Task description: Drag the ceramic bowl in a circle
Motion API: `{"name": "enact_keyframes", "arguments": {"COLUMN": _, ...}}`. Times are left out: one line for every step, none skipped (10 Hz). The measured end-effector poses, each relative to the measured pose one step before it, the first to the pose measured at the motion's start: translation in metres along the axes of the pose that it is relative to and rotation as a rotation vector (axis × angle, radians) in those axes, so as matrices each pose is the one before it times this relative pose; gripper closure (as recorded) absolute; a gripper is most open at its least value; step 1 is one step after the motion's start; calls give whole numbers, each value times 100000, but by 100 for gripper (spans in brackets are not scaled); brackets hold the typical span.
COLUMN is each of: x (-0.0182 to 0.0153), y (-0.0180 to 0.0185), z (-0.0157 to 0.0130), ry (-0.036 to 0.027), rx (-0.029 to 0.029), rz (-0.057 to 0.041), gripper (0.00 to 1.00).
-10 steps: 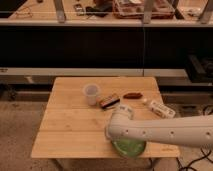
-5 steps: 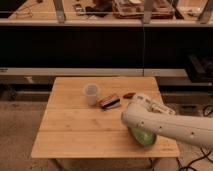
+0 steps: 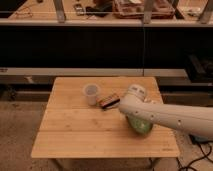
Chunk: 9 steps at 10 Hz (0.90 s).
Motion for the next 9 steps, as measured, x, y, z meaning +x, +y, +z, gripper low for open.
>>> {"name": "enact_keyframes", "arguments": {"x": 280, "y": -830, "z": 552, "ry": -385, "rx": 600, "rz": -799, "gripper": 100}}
{"name": "enact_keyframes", "arguments": {"x": 199, "y": -2115, "z": 822, "ry": -803, "rx": 1995, "rz": -2309, "gripper": 100}}
{"name": "enact_keyframes", "arguments": {"x": -143, "y": -1568, "z": 438, "ry": -628, "rx": 1497, "rz": -2191, "gripper": 100}}
{"name": "enact_keyframes", "arguments": {"x": -268, "y": -994, "z": 268, "ry": -596, "rx": 1012, "rz": -1585, "gripper": 100}}
{"name": "enact_keyframes", "arguments": {"x": -954, "y": -2705, "z": 610, "ry": -1663, "rx": 2896, "rz": -4464, "gripper": 100}}
{"name": "enact_keyframes", "arguments": {"x": -1308, "y": -2275, "z": 348, "ry": -1748, "rx": 3326, "rz": -3713, "gripper": 100}}
{"name": "enact_keyframes", "arguments": {"x": -1076, "y": -1192, "z": 182, "ry": -1606, "rx": 2351, "rz": -1672, "gripper": 100}}
{"name": "enact_keyframes", "arguments": {"x": -1475, "y": -1059, "z": 196, "ry": -2181, "rx": 2515, "rz": -1906, "gripper": 100}}
{"name": "enact_keyframes", "arguments": {"x": -2095, "y": -1158, "z": 191, "ry": -3229, "rx": 2815, "rz": -2577, "gripper": 100}}
